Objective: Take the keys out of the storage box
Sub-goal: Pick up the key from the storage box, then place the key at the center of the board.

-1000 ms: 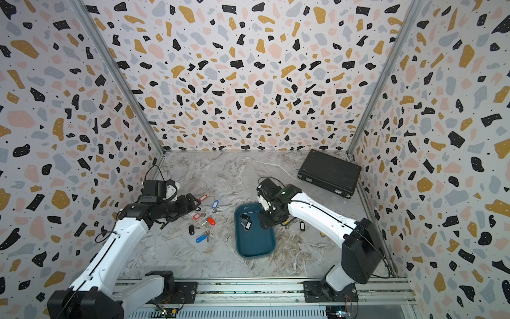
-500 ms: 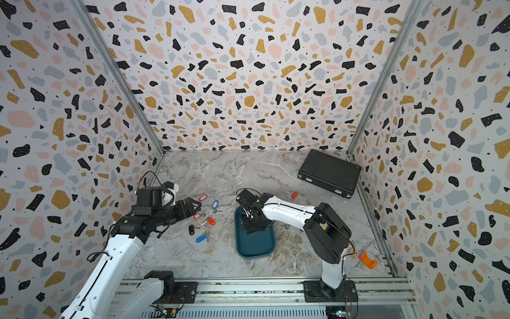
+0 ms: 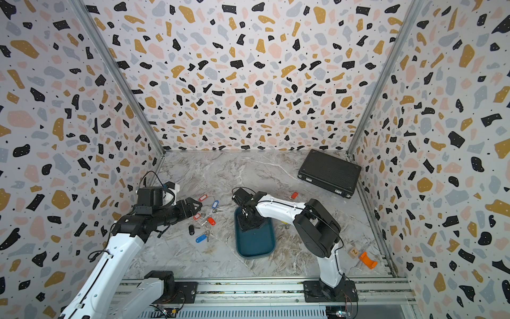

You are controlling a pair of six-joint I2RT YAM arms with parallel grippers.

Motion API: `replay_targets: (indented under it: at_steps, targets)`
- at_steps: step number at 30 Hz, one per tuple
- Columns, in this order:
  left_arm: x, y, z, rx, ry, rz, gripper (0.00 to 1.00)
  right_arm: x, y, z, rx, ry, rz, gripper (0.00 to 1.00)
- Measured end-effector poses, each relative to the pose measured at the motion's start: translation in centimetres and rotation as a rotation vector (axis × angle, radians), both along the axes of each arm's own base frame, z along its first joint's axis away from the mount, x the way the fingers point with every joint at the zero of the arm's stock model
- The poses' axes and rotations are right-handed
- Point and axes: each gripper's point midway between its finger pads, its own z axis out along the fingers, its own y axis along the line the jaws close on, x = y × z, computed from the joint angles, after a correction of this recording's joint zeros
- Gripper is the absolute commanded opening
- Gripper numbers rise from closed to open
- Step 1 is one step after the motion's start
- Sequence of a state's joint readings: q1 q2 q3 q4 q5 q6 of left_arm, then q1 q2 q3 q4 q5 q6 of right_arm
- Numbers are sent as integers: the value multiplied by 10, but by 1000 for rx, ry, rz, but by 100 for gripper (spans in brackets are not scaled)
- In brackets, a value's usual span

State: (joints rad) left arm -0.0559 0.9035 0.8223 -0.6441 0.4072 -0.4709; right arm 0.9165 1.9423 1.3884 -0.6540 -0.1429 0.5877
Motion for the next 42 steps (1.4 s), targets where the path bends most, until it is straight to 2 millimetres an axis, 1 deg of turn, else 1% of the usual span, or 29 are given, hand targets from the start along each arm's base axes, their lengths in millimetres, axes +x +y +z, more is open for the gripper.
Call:
replay_targets:
  at_steps: [5,6,8,10,11,16,19,22,24,27,29,31,33,35,37,39,42]
  targets:
    - [0,-2,-1,0,2,-6,83,-1,2,-8,-17,12,4,39]
    - [0,-2,-1,0,4,-7,83,-2,2,-10,-22,15,4,35]
    - [0,-2,-2,0,7,-8,84,-3,2,-11,-30,20,8,24]
    - [1,-2,-3,1,11,-7,83,-3,2,-11,-35,22,6,1]
    - [0,-2,-3,0,12,-8,83,-4,2,-11,-38,22,7,0]
    - [0,-3,-3,1,13,-11,83,-2,-1,-7,-58,14,9,0]
    - [0,-4,-3,1,13,-14,83,-2,-6,1,-76,0,10,0]
    - [0,-5,-3,1,13,-19,83,0,-14,23,-65,-23,2,0]
    - [-1,-6,-3,2,13,-23,83,6,-22,46,-39,-51,-13,0]
    - [-1,-7,-4,2,12,-28,83,23,-38,85,14,-108,-56,0]
    - [-1,-8,-4,2,12,-31,83,39,-55,109,42,-149,-95,0]
    - [-1,-8,-4,2,15,-31,83,56,-73,129,58,-185,-136,0]
    - [-1,-9,-5,3,19,-33,83,75,-92,141,59,-213,-179,0]
    - [-1,-9,-6,3,22,-34,83,93,-113,145,45,-231,-219,0]
    - [-1,-9,-6,3,23,-35,83,111,-130,141,20,-231,-253,0]
    - [-1,-10,-6,3,23,-36,83,129,-143,132,-5,-223,-282,0]
    - [-1,-10,-7,3,28,-39,83,156,-155,106,-37,-183,-313,0]
